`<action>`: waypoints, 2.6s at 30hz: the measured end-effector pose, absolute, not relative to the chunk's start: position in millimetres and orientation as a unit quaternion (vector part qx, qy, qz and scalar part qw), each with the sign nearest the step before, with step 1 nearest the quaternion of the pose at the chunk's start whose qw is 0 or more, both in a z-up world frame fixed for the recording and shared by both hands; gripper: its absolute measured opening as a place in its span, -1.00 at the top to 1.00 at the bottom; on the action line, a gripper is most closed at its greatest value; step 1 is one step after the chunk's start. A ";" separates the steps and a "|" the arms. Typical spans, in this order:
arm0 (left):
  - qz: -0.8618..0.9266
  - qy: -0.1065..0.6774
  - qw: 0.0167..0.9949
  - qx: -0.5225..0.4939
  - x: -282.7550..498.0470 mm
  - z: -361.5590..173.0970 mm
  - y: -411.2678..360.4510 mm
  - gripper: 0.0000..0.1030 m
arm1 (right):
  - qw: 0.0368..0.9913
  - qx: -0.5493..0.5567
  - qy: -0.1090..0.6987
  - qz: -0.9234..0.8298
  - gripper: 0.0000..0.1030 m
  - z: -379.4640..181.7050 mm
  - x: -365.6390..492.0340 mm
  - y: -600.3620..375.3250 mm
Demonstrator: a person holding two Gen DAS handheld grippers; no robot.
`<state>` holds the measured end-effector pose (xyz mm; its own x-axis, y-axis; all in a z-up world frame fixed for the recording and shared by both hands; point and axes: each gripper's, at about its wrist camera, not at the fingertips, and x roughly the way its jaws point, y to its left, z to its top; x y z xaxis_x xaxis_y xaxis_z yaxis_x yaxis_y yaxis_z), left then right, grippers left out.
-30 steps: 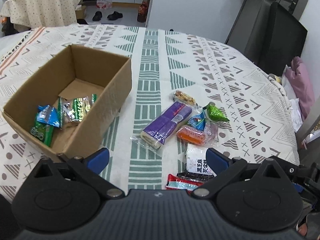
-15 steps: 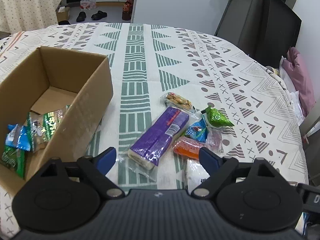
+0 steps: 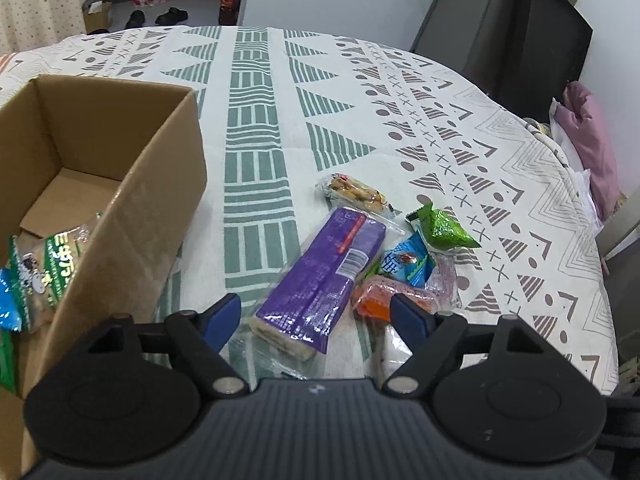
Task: Organize snacks
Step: 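Grasp the purple bar with the left gripper while the right grasps the white packet, then carry the purple bar and white packet over the box and open both grippers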
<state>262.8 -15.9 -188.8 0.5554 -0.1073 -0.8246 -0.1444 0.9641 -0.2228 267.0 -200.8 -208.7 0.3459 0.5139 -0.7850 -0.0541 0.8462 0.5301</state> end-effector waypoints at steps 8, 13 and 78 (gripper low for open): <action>-0.001 0.472 0.872 -0.127 270.4 -198.8 -15.5 -0.58 | 0.814 0.211 0.520 0.150 0.61 -200.5 265.3 -215.3; -0.001 0.482 0.868 -0.122 270.6 -207.2 -16.0 -0.33 | 0.825 0.210 0.509 0.128 0.62 -197.3 266.0 -222.4; 0.074 0.498 0.856 -0.120 219.1 -159.2 -22.4 0.41 | 0.832 0.257 0.453 0.187 0.71 -166.4 245.6 -226.6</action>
<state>219.1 -22.4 -159.2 0.4924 0.0074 -0.8703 -0.2459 0.9604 -0.1309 245.6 -226.6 -166.4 0.5184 0.5455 -0.6585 -0.0787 0.7972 0.5985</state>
